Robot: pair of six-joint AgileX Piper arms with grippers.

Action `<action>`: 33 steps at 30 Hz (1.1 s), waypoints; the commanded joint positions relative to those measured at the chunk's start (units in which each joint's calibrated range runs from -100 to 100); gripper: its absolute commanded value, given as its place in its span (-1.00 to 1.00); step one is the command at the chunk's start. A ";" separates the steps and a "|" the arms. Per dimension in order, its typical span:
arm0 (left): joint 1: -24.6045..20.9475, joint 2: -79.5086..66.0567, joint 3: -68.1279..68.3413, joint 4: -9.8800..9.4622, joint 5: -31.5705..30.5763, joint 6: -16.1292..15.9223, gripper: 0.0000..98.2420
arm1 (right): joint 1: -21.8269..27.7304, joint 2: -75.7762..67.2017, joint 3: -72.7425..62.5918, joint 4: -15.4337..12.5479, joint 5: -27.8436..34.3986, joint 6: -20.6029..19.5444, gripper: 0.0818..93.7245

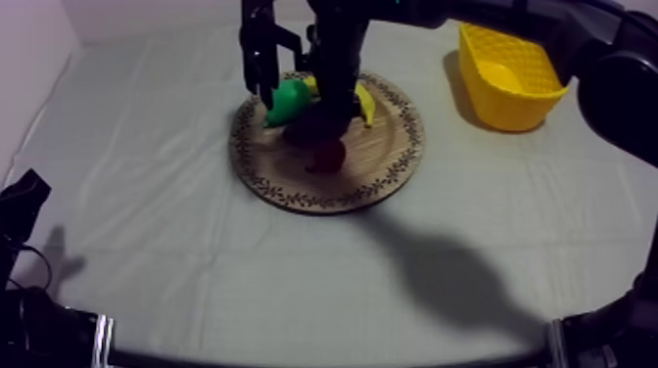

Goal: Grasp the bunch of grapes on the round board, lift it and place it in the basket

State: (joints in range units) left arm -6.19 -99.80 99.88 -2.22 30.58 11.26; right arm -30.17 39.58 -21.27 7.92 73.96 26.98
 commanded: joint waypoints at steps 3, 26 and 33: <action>0.01 -0.03 0.01 0.00 0.05 0.00 -1.00 | 0.42 2.76 -1.62 -0.35 0.07 0.35 0.44; 0.01 -0.03 0.01 0.00 0.05 0.00 -1.00 | 0.49 10.60 -5.04 -0.45 -1.26 0.64 0.41; 0.01 -0.03 0.01 0.00 0.05 0.00 -1.00 | 0.30 12.60 -7.13 -0.44 -0.54 0.37 0.39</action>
State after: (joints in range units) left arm -6.19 -99.80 99.88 -2.22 30.58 11.26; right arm -29.88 52.05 -28.26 7.51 73.28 27.35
